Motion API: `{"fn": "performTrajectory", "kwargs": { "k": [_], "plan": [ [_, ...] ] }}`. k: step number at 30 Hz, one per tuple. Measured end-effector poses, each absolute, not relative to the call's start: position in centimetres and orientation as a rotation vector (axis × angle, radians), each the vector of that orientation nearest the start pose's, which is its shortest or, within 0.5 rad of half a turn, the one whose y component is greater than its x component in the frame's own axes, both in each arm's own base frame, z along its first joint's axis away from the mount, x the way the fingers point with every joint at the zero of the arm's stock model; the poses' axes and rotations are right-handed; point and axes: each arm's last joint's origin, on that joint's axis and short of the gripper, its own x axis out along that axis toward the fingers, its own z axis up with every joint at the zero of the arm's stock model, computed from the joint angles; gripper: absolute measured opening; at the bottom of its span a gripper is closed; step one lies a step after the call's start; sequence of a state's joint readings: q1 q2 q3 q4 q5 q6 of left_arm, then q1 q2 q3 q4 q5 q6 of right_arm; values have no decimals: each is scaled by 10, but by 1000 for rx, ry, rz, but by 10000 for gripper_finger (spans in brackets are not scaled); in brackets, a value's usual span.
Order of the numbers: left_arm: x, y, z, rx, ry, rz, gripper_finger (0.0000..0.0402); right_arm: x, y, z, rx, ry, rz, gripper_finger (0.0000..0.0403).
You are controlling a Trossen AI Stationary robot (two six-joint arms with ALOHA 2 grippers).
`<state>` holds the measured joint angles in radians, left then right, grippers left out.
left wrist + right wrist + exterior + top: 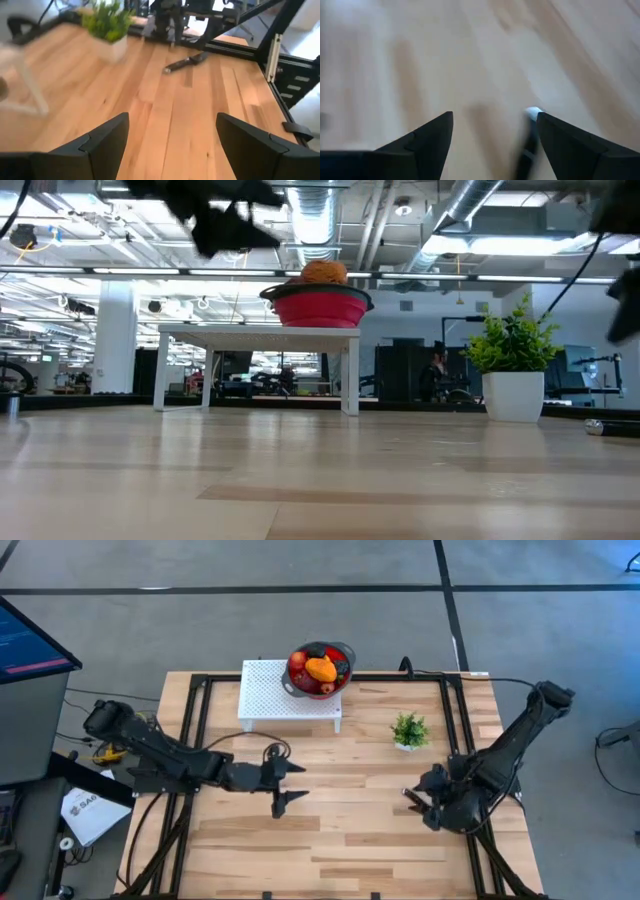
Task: Pick & Place Fruit
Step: Put the black table knife on the shelf
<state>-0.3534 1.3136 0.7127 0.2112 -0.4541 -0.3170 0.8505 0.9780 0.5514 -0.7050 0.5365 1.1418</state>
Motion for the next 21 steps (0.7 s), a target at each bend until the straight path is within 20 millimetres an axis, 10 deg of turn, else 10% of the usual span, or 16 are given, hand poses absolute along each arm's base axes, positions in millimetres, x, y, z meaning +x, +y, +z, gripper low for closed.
{"fn": "performTrajectory", "kwargs": {
  "k": [11,21],
  "plan": [
    [231,-83,180,-332,282,212,294,125,124,141,205,1160,-418,266],
    [231,-84,184,-322,242,226,294,160,127,124,119,1204,-373,84]
  ]
}}
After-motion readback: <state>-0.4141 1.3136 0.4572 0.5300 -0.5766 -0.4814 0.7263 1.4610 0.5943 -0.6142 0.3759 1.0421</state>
